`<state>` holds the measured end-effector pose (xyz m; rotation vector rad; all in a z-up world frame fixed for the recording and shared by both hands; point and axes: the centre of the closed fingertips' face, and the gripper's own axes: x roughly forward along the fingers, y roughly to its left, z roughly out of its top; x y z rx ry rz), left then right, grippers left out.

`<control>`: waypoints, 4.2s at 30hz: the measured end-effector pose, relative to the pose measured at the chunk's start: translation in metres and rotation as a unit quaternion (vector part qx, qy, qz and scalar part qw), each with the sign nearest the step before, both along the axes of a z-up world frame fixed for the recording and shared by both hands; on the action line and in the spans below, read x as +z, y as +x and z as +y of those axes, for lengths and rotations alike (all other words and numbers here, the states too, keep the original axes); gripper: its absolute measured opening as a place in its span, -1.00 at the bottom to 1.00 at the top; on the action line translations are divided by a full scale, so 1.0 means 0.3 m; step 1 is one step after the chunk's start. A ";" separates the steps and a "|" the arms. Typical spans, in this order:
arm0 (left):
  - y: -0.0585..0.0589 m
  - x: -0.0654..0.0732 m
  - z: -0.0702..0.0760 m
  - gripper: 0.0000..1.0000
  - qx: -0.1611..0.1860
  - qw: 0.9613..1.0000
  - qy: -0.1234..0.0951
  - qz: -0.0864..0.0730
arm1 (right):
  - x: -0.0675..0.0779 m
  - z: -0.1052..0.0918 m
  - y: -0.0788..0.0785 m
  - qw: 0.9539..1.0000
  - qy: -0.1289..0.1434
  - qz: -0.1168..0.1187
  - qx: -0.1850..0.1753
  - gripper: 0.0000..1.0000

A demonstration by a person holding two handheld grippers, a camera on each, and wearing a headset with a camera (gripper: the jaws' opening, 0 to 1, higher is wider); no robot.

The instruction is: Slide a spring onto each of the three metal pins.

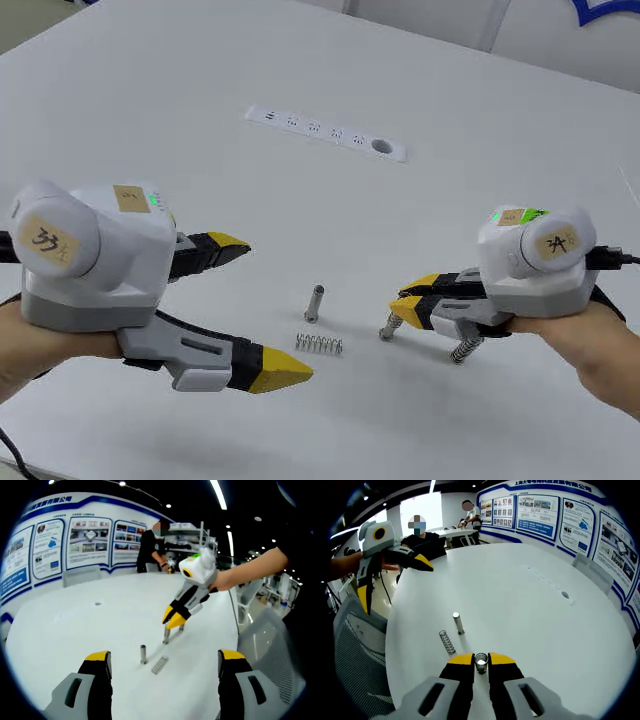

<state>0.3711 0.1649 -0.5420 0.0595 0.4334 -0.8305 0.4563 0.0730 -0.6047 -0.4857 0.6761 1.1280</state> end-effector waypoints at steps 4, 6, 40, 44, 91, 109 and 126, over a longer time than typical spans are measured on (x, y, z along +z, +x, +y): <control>0.003 -0.003 -0.002 0.77 -0.002 1.000 0.004 0.001 | -0.026 -0.001 -0.001 1.000 -0.006 0.003 -0.005 -0.78; 0.002 -0.001 -0.004 0.77 -0.003 1.000 0.002 0.001 | -0.037 0.000 -0.005 1.000 -0.008 0.003 -0.005 -0.78; -0.014 0.022 0.006 0.76 -0.005 1.000 0.007 -0.001 | 0.041 0.008 -0.013 0.999 0.011 -0.021 -0.024 -0.67; -0.007 0.031 0.009 0.76 -0.008 1.000 0.012 -0.006 | 0.060 0.033 -0.033 0.999 0.010 -0.033 -0.007 -0.67; -0.003 -0.026 0.072 0.73 0.006 1.000 0.022 0.010 | -0.215 0.192 -0.204 0.983 -0.121 0.049 0.130 -0.74; -0.030 -0.026 0.000 0.58 -0.030 0.999 0.024 0.021 | -0.072 0.186 -0.236 0.983 -0.092 0.015 0.156 -0.79; -0.067 -0.037 -0.140 0.15 -0.101 0.993 0.054 -0.012 | 0.118 0.138 -0.356 0.974 -0.083 -0.024 0.209 -0.79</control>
